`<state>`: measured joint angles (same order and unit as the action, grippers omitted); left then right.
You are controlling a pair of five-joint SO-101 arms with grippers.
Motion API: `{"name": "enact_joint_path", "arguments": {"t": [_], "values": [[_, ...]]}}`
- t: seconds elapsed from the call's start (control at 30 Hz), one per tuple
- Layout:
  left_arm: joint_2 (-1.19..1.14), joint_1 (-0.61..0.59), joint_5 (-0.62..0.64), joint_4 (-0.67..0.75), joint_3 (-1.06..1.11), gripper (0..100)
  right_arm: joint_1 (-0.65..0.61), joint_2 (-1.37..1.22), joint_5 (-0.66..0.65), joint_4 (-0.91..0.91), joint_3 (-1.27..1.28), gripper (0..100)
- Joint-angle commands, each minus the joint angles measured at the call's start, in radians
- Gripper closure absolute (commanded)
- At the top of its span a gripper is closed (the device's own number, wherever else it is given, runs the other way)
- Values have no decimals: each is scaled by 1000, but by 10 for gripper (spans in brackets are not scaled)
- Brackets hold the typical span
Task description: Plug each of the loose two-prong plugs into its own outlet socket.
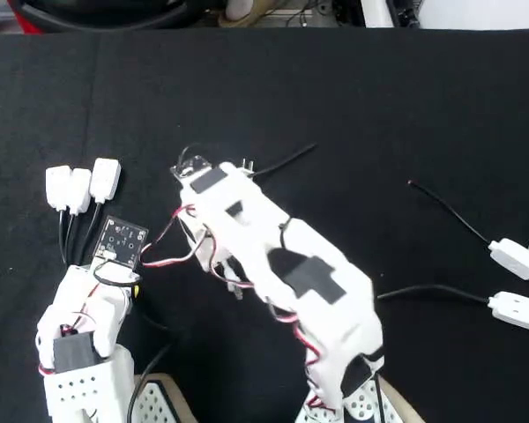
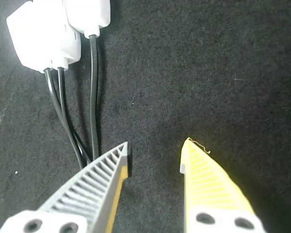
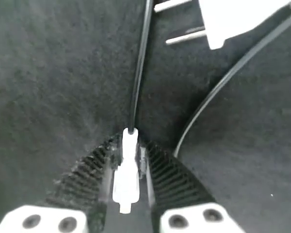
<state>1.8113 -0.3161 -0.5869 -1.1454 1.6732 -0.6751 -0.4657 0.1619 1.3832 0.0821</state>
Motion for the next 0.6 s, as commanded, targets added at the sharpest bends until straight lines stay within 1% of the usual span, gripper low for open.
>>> {"name": "enact_joint_path", "arguments": {"t": [0.0, 0.1, 0.27, 0.43, 0.57], "values": [[8, -10, -12, -2, -4, 819, -15, -110, -23, 167, -173, 954], [8, -10, -12, -2, -4, 819, -14, -177, -25, 262, -266, 928], [8, -10, -12, -2, -4, 819, -9, -257, -21, 368, -387, 929], [8, -10, -12, -2, -4, 819, -9, -268, -18, 381, -401, 924], [8, -10, -12, -2, -4, 819, 23, -255, -17, 381, -401, 924]]}}
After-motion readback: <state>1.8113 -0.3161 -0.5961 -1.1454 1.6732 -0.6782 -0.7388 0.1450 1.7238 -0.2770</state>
